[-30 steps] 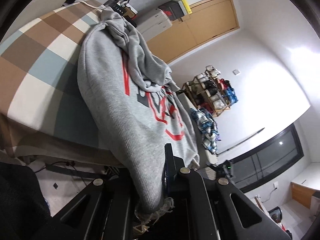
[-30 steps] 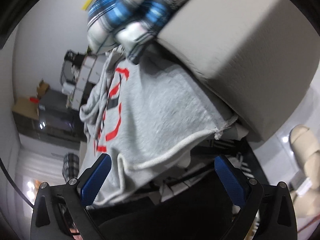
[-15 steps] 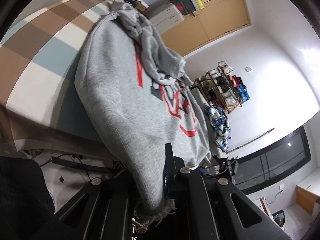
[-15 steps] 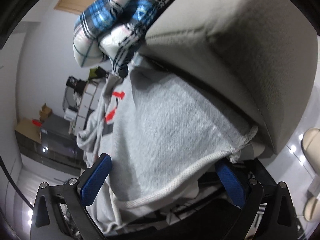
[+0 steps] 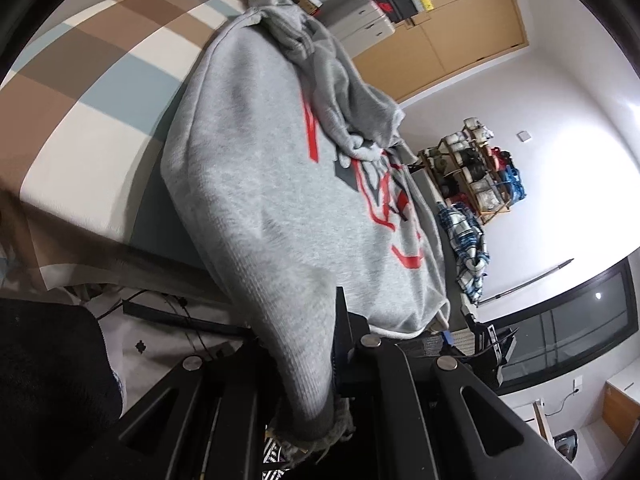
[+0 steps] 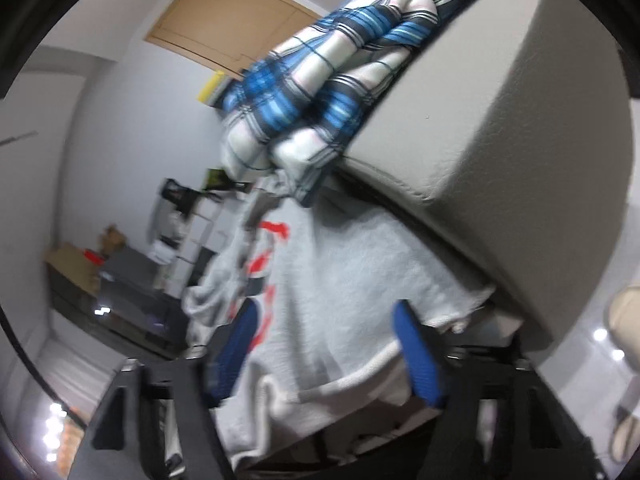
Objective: Fold large clothes
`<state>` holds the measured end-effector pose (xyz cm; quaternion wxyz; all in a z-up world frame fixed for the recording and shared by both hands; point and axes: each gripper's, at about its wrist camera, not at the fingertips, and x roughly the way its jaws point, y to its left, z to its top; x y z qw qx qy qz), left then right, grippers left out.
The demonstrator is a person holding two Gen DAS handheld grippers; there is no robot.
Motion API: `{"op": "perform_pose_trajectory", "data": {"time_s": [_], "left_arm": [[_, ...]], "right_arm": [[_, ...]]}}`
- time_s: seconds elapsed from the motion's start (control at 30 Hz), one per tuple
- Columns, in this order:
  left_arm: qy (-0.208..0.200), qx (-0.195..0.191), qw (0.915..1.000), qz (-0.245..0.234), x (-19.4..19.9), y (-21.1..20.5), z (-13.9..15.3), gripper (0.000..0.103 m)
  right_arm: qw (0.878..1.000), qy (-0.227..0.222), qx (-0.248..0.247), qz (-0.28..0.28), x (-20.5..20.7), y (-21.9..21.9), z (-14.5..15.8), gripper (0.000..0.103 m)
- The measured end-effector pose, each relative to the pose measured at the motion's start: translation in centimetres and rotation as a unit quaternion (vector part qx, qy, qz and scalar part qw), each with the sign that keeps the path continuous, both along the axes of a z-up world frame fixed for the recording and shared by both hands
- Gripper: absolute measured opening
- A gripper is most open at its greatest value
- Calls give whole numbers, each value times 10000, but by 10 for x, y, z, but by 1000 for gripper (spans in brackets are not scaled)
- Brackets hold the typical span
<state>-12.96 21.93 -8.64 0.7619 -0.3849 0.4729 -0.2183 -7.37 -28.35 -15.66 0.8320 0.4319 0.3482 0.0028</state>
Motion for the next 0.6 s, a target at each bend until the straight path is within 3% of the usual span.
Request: {"op": "perform_pose_trajectory", "data": {"time_s": [0.23,0.4,0.43,0.5,0.6], "left_arm": [[42,73,9999,-64,-2,-2,-1,3],[101,58,9999,-64,-1,-3,-3,3],[101,61,9999,-65,-1,-3,-3,3],[100,60,9999,-62,-1,-3,-3,3],[121,30,9999,-60,-1,-3,-3,3]], "right_arm": [[9948,274,974,133,-13,1,-37,56],[9893,24,1444,188,-10,4,-44,54],[9884,-74,1500,216,-7,5,-42,51],[9907,76,1345,209,-2,11,-40,29],[9916,140,1278,131,-4,10,-39,7]]}}
